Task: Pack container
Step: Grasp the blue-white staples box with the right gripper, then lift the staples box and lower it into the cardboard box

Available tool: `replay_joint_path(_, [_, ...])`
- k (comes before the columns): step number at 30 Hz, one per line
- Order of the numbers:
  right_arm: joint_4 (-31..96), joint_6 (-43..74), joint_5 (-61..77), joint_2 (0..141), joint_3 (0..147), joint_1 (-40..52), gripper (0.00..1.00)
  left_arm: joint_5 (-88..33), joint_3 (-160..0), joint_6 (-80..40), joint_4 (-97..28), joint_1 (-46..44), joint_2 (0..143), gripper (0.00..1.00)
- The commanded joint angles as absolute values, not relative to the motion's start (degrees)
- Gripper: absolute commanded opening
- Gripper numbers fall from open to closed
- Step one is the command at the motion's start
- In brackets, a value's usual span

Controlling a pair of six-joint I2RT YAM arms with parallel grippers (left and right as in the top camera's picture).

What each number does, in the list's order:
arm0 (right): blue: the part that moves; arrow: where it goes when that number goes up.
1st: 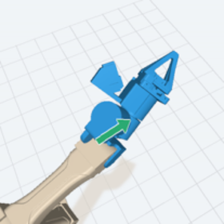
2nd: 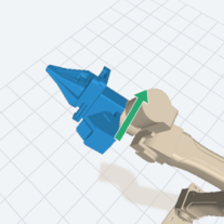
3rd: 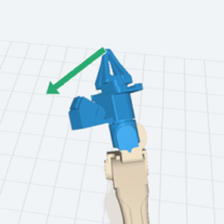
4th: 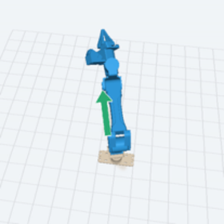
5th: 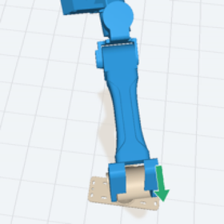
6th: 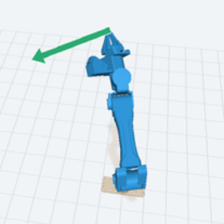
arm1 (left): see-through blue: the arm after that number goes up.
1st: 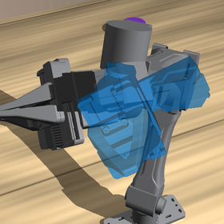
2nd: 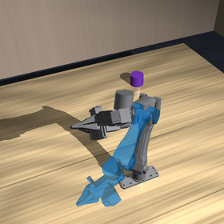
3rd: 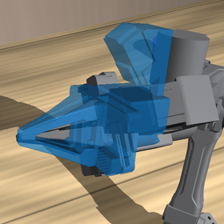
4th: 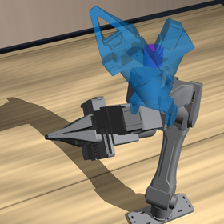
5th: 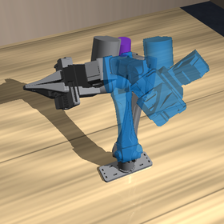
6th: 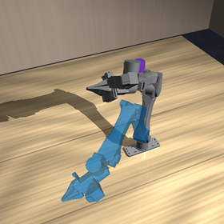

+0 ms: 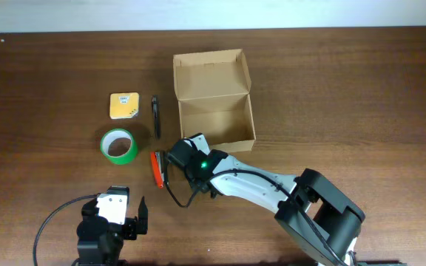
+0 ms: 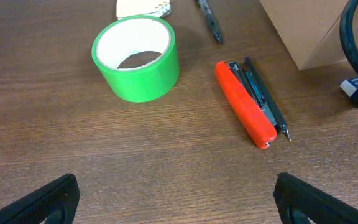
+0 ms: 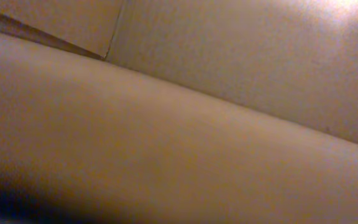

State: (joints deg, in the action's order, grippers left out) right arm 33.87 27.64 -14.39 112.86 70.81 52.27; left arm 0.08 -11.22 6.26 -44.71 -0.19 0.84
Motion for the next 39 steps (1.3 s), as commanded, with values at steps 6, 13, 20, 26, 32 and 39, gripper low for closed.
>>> replay_joint_path(6, [35.8,27.9,-12.4,112.8,69.7,52.2,0.52,0.4,-11.0,7.0,-44.5,0.2,0.3,0.99])
replay_joint_path(13, [36.0,27.9,-15.6,108.2,71.0,52.1,0.52,0.4,-11.0,7.0,-44.5,0.2,0.3,0.99])
replay_joint_path(20, [37.2,27.9,-15.7,105.5,71.0,52.2,0.52,0.4,-11.0,7.0,-44.5,0.2,0.3,1.0])
replay_joint_path(26, [38.5,27.9,-15.7,105.4,71.1,52.2,0.51,0.4,-11.0,7.0,-44.5,0.2,0.3,1.0])
replay_joint_path(32, [43.6,27.8,-15.7,105.3,74.6,52.2,0.51,0.4,-11.0,7.0,-44.5,0.2,0.3,1.0])
replay_joint_path(39, [49.6,27.0,-17.1,102.8,80.0,52.2,0.5,0.4,-11.0,7.0,-44.5,0.2,0.3,0.99])
